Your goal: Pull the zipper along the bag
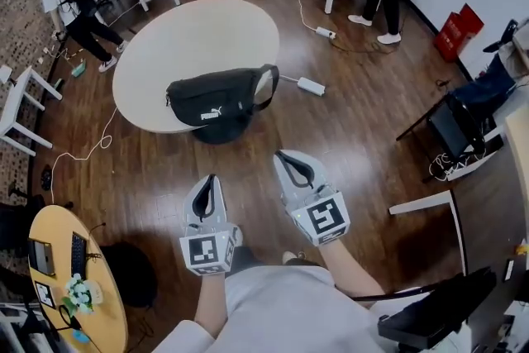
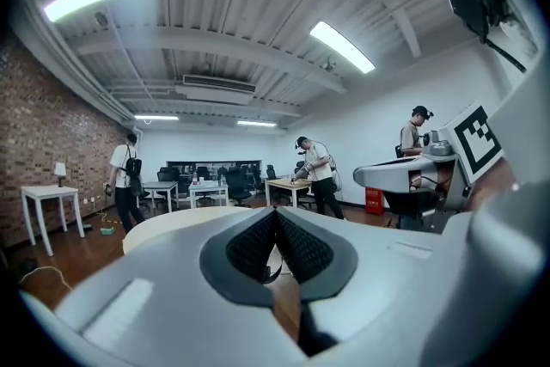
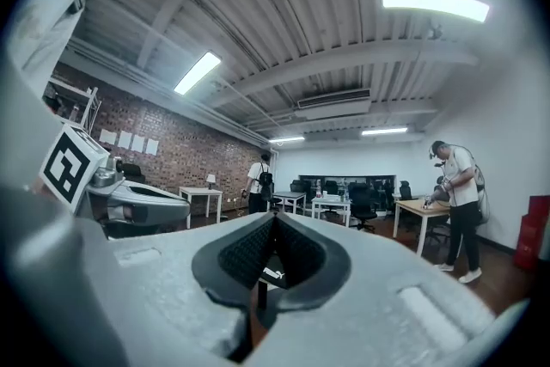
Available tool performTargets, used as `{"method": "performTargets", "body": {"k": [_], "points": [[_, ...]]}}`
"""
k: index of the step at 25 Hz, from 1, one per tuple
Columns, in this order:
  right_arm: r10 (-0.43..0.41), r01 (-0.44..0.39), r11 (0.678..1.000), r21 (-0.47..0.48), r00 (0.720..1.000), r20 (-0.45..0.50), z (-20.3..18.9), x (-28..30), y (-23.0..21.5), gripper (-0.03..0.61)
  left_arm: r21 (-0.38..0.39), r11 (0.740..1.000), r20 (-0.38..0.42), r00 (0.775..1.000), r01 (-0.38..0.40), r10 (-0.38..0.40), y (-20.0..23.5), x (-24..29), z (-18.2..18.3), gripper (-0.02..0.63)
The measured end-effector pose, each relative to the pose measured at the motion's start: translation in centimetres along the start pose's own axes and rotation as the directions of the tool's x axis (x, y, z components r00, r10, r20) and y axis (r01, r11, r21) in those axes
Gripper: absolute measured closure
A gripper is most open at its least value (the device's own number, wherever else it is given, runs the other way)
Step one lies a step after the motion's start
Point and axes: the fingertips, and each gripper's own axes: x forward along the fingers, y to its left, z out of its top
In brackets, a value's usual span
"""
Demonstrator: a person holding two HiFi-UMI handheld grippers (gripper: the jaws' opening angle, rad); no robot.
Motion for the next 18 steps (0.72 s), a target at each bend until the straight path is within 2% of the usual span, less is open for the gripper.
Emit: {"method": "performTargets", "body": {"k": [2, 5, 8, 11, 14, 18], "points": [[0.016, -0.016, 1.0, -0.005, 1.0, -0.005, 1.2, -2.0, 1.7, 0.588, 0.009, 1.0, 0.02, 1.0, 0.01, -0.01, -1.5, -2.3, 1.6, 0.597], [0.013, -0.013, 1.0, -0.015, 1.0, -0.004, 2.2, -2.1, 3.4, 0.588, 0.034, 0.999, 0.049, 0.998, 0.036, -0.038, -1.4, -2.6, 3.0, 0.597], [0.038, -0.037, 0.999, 0.007, 0.998, -0.056, 0.1, -1.7, 5.3, 0.588, -0.001, 1.0, 0.011, 1.0, 0.022, -0.022, -0.9, -3.8, 1.2, 0.597], [0.025, -0.022, 0.999, 0.044, 0.998, -0.065, -0.9, -2.4, 8.0, 0.588, 0.019, 0.999, 0.008, 1.0, 0.03, -0.03, -0.6, -7.1, 0.2, 0.597], [0.006, -0.006, 1.0, 0.005, 0.999, -0.054, 0.3, -1.5, 9.4, 0.588, 0.049, 0.999, 0.057, 0.998, 0.02, -0.023, 1.1, -8.2, 1.7, 0.597], [-0.021, 0.015, 0.996, -0.091, 0.998, -0.061, 1.4, -0.3, 10.0, 0.588, 0.044, 0.999, 0.081, 0.997, 0.0, -0.004, 3.1, -7.9, 3.1, 0.597]]}}
